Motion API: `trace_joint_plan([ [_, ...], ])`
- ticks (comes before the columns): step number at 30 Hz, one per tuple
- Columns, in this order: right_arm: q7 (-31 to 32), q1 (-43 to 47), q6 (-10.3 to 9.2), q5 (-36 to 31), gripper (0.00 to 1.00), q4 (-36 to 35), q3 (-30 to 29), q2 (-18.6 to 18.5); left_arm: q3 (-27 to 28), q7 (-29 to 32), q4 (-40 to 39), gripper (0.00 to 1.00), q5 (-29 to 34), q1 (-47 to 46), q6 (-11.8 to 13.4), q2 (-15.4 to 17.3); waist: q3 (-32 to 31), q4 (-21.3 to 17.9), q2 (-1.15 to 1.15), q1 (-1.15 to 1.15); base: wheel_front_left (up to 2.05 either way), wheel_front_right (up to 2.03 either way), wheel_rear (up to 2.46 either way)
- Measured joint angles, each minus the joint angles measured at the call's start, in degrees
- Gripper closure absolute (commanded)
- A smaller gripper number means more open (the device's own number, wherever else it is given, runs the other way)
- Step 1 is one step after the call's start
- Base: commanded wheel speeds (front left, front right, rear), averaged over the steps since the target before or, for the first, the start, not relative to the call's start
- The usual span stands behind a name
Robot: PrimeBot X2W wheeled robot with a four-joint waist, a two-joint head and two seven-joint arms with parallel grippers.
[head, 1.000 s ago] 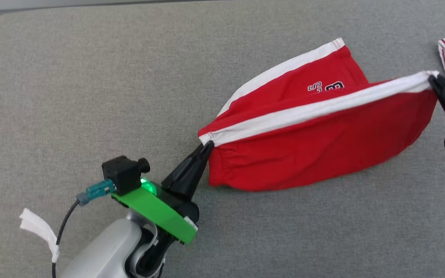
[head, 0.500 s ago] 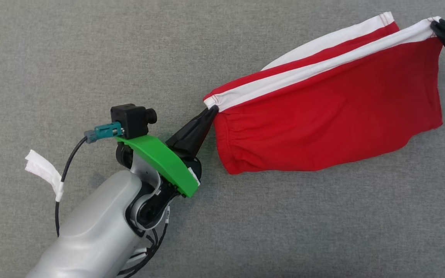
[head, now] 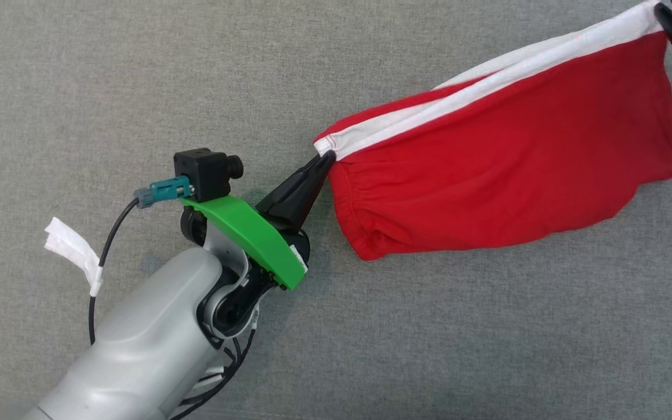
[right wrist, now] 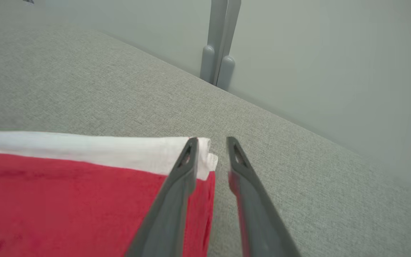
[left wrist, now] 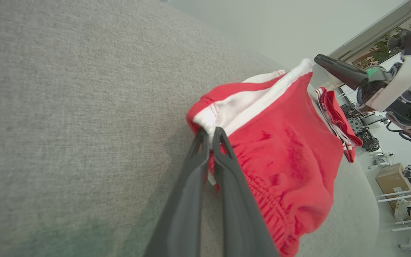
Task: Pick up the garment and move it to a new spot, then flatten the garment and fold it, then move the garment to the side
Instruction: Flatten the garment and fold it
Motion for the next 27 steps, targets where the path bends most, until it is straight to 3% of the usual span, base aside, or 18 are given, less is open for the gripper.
trace_joint_plan([
  [1, -1.7, -0.3, 0.00, 0.0, 0.00, 0.9, 0.4, 0.4, -0.3, -0.5, 0.4, 0.00, -0.2, 0.0, 0.0, 0.1, -0.3, -0.2, 0.00, 0.00, 0.00, 0.00, 0.00],
  [7, -10.8, 2.1, 0.00, 0.5, 0.00, 3.6, 2.5, 1.2, -0.6, -5.6, 2.8, 0.00, 5.6, 0.3, 0.9, 1.4, -2.8, -0.7, 0.00, 0.00, 0.00, 0.00, 0.00],
  [10, -12.7, 6.8, 0.00, 2.2, 0.00, 3.9, 2.4, 2.0, 2.0, -6.4, 2.0, 0.00, 13.0, 2.6, 5.1, 2.2, -4.5, -0.9, 0.00, 0.00, 0.00, 0.00, 0.00],
  [12, -13.4, 9.9, 0.00, 3.7, 0.00, 4.6, 1.3, 2.5, 6.9, -6.6, -1.8, 0.00, 19.3, 6.1, 8.5, 1.9, -5.7, -1.1, 0.00, 0.00, 0.00, 0.00, 0.00],
  [16, -13.7, 15.8, 0.00, 5.5, 0.00, 8.4, -0.6, 5.1, 15.7, -6.6, -9.4, 0.00, 29.3, 16.8, 13.8, -0.3, -7.9, -1.2, 0.00, 0.00, 0.00, 0.00, 0.00],
  [19, -13.7, 16.9, 0.00, 5.6, 0.00, 12.1, -2.2, 7.5, 21.0, -6.6, -14.9, 0.00, 36.7, 23.7, 16.2, -3.0, -9.1, -0.8, 0.00, 0.00, 0.00, 0.00, 0.00],
  [23, -12.4, 16.8, 0.00, 4.6, 0.00, 19.4, -4.4, 9.8, 22.8, -6.7, -17.9, 0.00, 45.4, 30.2, 16.5, -6.0, -10.0, 1.0, 0.00, 0.00, 0.00, 0.00, 0.00],
  [27, -9.3, 16.1, 0.00, 3.9, 0.00, 25.6, -5.2, 12.7, 23.3, -6.7, -17.5, 0.00, 49.8, 33.1, 14.8, -7.7, -10.4, 3.6, 0.00, 0.00, 0.00, 0.00, 0.00],
])
